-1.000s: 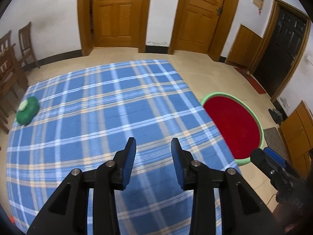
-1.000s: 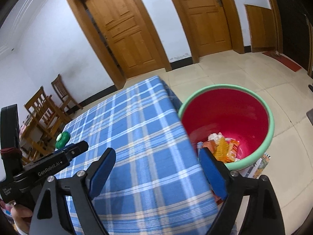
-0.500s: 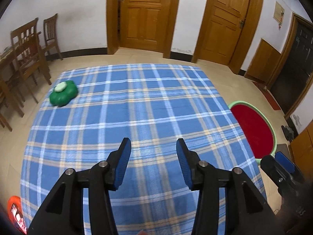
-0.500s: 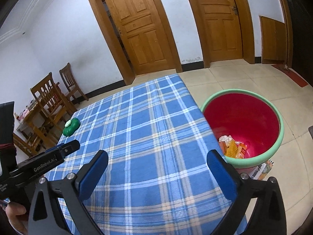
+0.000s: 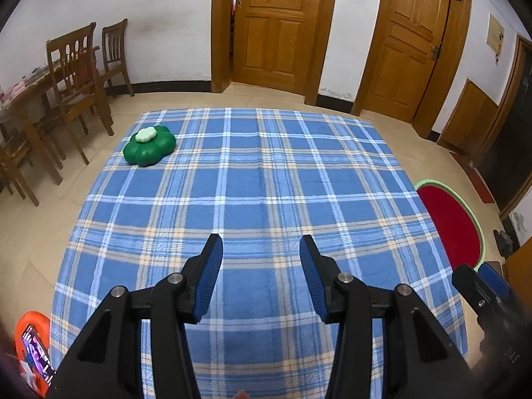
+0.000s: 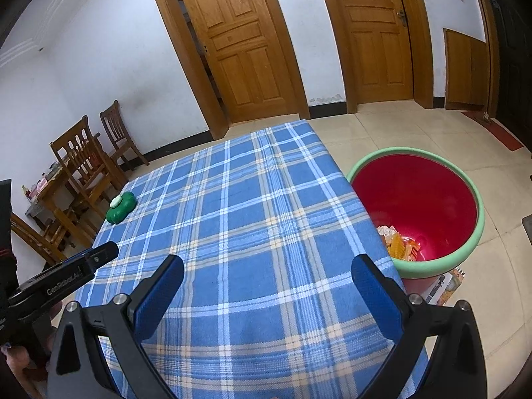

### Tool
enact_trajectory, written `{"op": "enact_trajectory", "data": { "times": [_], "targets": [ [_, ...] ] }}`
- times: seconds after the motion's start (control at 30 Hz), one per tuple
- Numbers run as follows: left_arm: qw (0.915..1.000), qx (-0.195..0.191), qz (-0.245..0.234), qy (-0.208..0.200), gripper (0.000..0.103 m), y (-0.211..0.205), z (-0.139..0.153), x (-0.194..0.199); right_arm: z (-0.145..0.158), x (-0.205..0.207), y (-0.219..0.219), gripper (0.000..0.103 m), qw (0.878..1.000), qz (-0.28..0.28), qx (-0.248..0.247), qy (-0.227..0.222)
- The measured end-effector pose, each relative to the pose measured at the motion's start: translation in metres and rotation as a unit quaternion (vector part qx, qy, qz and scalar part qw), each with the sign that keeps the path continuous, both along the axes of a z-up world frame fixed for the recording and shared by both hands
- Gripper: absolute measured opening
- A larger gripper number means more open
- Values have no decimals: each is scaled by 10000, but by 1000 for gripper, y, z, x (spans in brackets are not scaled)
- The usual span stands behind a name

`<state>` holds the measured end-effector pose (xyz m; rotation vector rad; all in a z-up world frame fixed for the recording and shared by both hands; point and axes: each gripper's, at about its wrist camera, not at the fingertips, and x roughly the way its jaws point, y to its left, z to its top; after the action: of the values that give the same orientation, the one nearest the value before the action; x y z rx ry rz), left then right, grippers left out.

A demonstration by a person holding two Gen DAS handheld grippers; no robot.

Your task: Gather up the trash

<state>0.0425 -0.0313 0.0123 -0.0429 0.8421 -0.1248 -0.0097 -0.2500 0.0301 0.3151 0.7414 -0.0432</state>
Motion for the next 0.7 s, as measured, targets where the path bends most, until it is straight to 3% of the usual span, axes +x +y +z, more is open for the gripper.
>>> {"op": "enact_trajectory", "data": {
  "times": [0.7],
  "targets": [
    [9997, 62, 231, -10, 48, 5, -3, 1, -4, 3, -1, 103, 10000, -4, 9, 64]
  ]
}}
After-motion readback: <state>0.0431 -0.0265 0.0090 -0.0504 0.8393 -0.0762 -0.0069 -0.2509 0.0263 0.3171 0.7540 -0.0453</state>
